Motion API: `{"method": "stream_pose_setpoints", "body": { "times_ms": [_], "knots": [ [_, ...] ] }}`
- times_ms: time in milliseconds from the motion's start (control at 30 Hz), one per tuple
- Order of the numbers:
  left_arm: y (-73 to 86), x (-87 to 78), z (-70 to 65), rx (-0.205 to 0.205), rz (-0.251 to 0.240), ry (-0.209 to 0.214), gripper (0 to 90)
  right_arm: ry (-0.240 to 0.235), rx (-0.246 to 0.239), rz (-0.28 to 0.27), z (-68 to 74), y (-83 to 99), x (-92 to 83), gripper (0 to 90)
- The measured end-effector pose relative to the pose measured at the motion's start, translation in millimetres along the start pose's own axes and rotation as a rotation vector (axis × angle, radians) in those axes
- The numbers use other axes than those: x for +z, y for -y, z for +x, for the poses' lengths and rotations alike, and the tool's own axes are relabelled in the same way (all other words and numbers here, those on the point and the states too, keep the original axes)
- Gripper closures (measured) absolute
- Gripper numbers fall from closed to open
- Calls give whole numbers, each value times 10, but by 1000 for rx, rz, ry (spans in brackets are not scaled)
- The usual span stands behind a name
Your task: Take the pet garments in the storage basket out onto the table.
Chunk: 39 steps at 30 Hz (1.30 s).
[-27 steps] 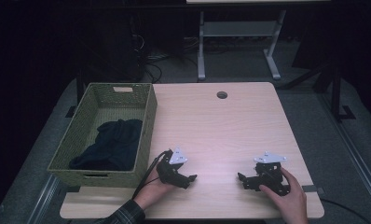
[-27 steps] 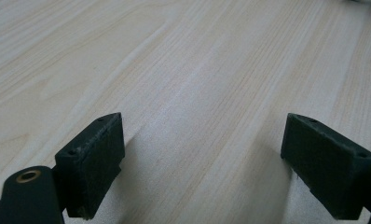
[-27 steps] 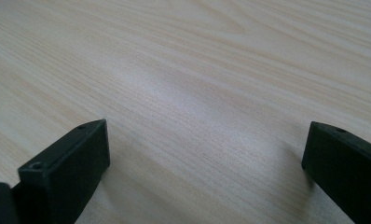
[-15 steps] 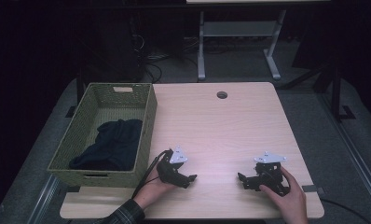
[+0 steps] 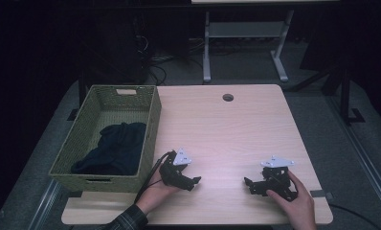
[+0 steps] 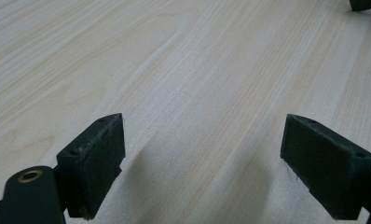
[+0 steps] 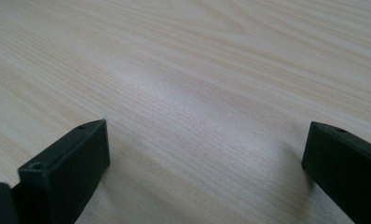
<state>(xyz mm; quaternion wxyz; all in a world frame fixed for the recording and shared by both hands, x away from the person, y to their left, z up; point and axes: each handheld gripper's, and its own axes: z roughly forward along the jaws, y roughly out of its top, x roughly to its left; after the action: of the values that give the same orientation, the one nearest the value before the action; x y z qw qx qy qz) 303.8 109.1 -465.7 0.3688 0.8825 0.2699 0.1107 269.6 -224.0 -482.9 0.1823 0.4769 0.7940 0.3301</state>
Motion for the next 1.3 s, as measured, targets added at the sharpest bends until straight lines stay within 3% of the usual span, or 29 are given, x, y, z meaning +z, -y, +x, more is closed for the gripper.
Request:
{"method": "stream_pose_setpoints", "body": {
  "times_ms": [933, 1300],
  "knots": [
    [-104, -216, 43, -10, -58, -25, 134, 0, -1, 0, 0, 0, 1, 4],
    [-136, -258, 33, 5, -53, -25, 134, 0, -1, 0, -1, 1, 1, 4]
  ]
}}
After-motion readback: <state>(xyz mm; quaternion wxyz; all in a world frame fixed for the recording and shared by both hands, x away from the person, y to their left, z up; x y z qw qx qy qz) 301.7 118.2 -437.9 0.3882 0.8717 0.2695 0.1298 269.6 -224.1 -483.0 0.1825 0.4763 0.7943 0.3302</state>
